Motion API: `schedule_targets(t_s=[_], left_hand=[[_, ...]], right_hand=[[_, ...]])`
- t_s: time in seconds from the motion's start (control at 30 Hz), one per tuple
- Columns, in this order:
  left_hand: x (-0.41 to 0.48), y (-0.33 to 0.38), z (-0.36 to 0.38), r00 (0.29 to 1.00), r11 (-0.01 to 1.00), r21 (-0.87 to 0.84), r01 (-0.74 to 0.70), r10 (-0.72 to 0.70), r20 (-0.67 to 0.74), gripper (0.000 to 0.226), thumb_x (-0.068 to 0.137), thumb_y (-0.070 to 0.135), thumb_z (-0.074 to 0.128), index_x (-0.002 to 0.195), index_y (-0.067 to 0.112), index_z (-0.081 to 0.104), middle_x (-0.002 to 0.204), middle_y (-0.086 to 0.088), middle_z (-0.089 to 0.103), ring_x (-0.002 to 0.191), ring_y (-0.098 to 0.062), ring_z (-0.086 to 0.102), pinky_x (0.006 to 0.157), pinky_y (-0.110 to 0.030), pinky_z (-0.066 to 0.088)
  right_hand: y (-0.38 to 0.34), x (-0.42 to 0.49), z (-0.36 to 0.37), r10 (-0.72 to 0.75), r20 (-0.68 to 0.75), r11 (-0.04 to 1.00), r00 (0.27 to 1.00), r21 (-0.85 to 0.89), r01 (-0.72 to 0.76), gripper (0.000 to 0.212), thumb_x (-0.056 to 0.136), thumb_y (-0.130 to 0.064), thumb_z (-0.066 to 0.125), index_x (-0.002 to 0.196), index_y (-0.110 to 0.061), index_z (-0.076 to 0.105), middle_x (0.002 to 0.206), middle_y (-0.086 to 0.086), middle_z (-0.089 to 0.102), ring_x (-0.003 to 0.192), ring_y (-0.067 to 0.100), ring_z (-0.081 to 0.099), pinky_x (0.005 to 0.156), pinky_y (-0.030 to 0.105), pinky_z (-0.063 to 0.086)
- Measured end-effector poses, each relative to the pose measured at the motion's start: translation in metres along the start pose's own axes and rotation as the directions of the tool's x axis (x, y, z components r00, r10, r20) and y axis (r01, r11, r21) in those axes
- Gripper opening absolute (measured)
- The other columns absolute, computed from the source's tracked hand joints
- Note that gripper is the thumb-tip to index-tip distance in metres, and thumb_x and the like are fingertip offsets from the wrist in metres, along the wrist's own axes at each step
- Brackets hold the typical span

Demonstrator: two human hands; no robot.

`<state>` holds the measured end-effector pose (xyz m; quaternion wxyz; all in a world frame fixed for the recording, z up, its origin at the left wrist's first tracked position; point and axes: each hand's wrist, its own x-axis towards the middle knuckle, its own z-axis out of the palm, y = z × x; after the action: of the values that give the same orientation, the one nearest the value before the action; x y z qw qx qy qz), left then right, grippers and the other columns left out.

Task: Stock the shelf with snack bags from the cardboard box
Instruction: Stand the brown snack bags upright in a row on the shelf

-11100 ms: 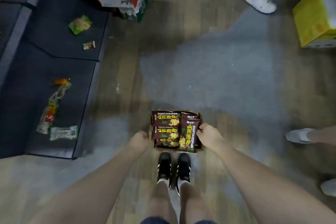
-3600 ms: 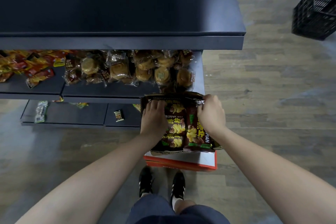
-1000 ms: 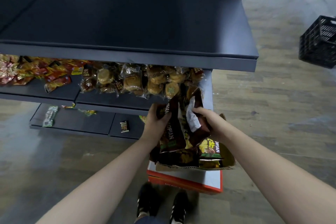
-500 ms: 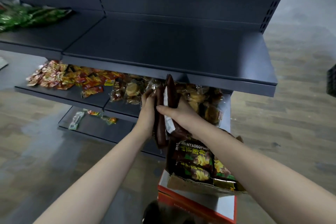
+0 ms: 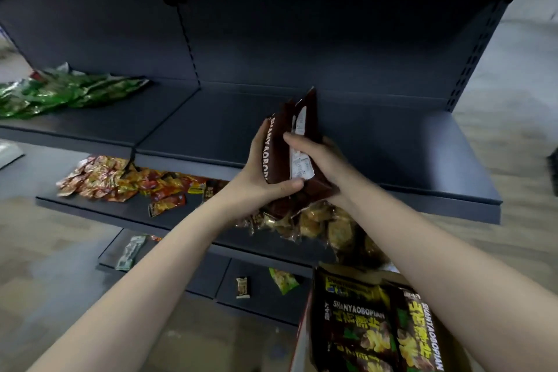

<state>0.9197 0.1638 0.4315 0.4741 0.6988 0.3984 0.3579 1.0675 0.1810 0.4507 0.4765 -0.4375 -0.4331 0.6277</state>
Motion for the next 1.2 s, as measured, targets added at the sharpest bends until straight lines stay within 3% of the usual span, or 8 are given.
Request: schedule_targets(t_s=[0.17, 0.33, 0.43, 0.53, 0.63, 0.77, 0.9, 1.2], left_hand=[[0.030, -0.026, -0.049, 1.000, 0.999, -0.042, -0.002, 0.002, -0.009, 0.115, 0.078, -0.001, 0.068, 0.144, 0.033, -0.019, 0.125, 0.035, 0.026, 0.106, 0.031, 0.041, 0.080, -0.004, 0.044], [0.073, -0.052, -0.114, 0.991, 1.000, 0.024, 0.015, -0.012, -0.131, 0.123, 0.076, 0.005, 0.074, 0.144, 0.029, -0.025, 0.118, 0.034, 0.032, 0.097, 0.030, 0.045, 0.075, 0.004, 0.042], [0.104, -0.072, -0.149, 0.977, 0.998, 0.058, 0.029, -0.016, -0.214, 0.128, 0.074, 0.015, 0.078, 0.143, 0.028, -0.028, 0.130, 0.021, 0.032, 0.115, 0.011, 0.043, 0.078, 0.003, 0.039], [0.138, -0.099, -0.177, 0.961, 0.991, 0.127, 0.041, -0.005, -0.275, 0.139, 0.061, 0.040, 0.084, 0.143, 0.031, -0.029, 0.149, 0.007, 0.027, 0.134, -0.009, 0.034, 0.107, -0.027, 0.036], [0.166, -0.114, -0.192, 0.953, 0.977, 0.210, 0.044, 0.022, -0.303, 0.142, 0.048, 0.062, 0.076, 0.144, 0.032, -0.023, 0.150, 0.002, 0.027, 0.138, -0.015, 0.031, 0.112, -0.043, 0.033], [0.194, -0.128, -0.203, 0.924, 0.955, 0.298, 0.008, 0.107, -0.368, 0.130, 0.055, 0.050, 0.078, 0.149, 0.025, -0.009, 0.149, -0.002, 0.027, 0.139, -0.018, 0.026, 0.114, -0.044, 0.030], [0.216, -0.138, -0.204, 0.870, 0.908, 0.419, 0.024, 0.188, -0.457, 0.118, 0.069, 0.025, 0.081, 0.150, 0.014, -0.004, 0.147, -0.004, 0.027, 0.135, -0.023, 0.024, 0.114, -0.037, 0.022], [0.271, -0.137, -0.189, 0.818, 0.875, 0.462, 0.143, 0.158, -0.553, 0.114, 0.073, 0.034, 0.077, 0.149, 0.008, -0.005, 0.140, -0.011, 0.030, 0.128, -0.029, 0.032, 0.108, -0.037, 0.026]], right_hand=[[-0.006, 0.053, 0.036, -0.064, 0.021, 0.961, 0.998, -0.268, 0.068, 0.065, 0.085, -0.042, 0.066, 0.142, -0.025, 0.040, 0.129, 0.001, 0.060, 0.112, 0.017, 0.060, 0.099, 0.036, 0.048], [-0.011, 0.124, 0.072, -0.211, -0.043, 0.930, 0.977, -0.317, 0.187, 0.061, 0.087, -0.034, 0.066, 0.140, -0.021, 0.038, 0.121, -0.008, 0.058, 0.096, -0.001, 0.056, 0.073, 0.010, 0.044], [-0.010, 0.165, 0.084, -0.298, -0.181, 0.925, 0.937, -0.299, 0.236, 0.060, 0.087, -0.031, 0.068, 0.137, -0.022, 0.036, 0.104, -0.018, 0.054, 0.091, -0.006, 0.053, 0.069, 0.010, 0.041], [-0.002, 0.201, 0.088, -0.388, -0.304, 0.903, 0.870, -0.313, 0.293, 0.065, 0.085, -0.028, 0.070, 0.139, -0.021, 0.034, 0.119, -0.008, 0.056, 0.110, 0.009, 0.056, 0.088, 0.020, 0.045], [0.001, 0.228, 0.089, -0.453, -0.370, 0.875, 0.811, -0.362, 0.323, 0.075, 0.083, -0.026, 0.072, 0.143, -0.021, 0.028, 0.132, -0.002, 0.050, 0.118, 0.012, 0.052, 0.102, 0.027, 0.042], [0.000, 0.247, 0.085, -0.484, -0.457, 0.868, 0.746, -0.359, 0.343, 0.078, 0.083, -0.026, 0.072, 0.145, -0.020, 0.024, 0.134, -0.002, 0.046, 0.119, 0.011, 0.050, 0.101, 0.025, 0.040], [0.001, 0.253, 0.079, -0.448, -0.496, 0.892, 0.744, -0.301, 0.336, 0.074, 0.087, -0.026, 0.068, 0.145, -0.020, 0.024, 0.127, -0.005, 0.050, 0.114, 0.011, 0.052, 0.095, 0.025, 0.042], [0.004, 0.258, 0.068, -0.418, -0.523, 0.908, 0.743, -0.264, 0.325, 0.067, 0.088, -0.028, 0.066, 0.142, -0.024, 0.027, 0.112, -0.015, 0.052, 0.108, 0.009, 0.055, 0.090, 0.026, 0.044]])
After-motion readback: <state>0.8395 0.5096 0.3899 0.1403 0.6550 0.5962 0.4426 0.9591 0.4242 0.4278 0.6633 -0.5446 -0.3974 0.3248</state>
